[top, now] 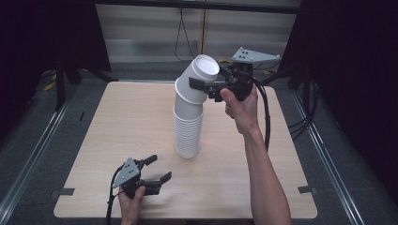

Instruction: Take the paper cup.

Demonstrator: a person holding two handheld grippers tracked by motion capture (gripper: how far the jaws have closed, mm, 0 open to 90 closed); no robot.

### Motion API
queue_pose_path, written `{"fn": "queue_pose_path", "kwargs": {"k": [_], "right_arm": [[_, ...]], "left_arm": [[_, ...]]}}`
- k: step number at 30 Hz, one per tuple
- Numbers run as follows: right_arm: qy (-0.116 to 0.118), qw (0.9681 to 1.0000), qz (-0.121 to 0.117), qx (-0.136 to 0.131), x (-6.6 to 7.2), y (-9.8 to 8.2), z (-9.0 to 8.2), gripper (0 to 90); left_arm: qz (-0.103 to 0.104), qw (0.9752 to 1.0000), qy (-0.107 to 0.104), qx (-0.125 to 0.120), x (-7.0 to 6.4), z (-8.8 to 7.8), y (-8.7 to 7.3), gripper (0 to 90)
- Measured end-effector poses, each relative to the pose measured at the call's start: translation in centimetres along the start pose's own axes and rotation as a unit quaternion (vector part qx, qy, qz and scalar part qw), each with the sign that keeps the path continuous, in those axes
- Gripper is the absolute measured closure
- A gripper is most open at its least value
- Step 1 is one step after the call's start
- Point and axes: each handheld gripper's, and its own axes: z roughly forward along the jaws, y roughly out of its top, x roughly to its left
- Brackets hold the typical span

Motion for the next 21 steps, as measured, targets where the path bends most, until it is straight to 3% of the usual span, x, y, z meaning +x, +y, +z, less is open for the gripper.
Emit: {"fn": "queue_pose_path", "kwargs": {"k": [7,9,10,13,21], "right_arm": [[0.005,0.9997,0.008,-0.022,0.0,-0.1,-0.7,21.5],[0.006,0.9995,0.012,-0.030,0.0,-0.1,-1.0,21.5],[0.006,0.9993,0.014,-0.033,-0.1,-0.2,-1.1,21.5],[0.006,0.9990,0.017,-0.040,-0.2,-0.3,-1.5,21.5],[0.005,0.9982,0.014,-0.057,-0.2,-0.6,-2.8,21.5]], "left_arm": [[-0.004,1.0000,0.000,0.000,-0.1,0.0,0.0,15.7],[0.005,1.0000,0.001,0.001,0.1,0.0,0.0,15.7],[-0.003,1.0000,-0.002,0.000,0.0,0.0,0.0,15.7],[-0.002,1.0000,-0.002,0.002,0.0,0.0,0.0,15.7],[-0.002,1.0000,-0.002,0.002,0.0,0.0,0.0,15.8]]}}
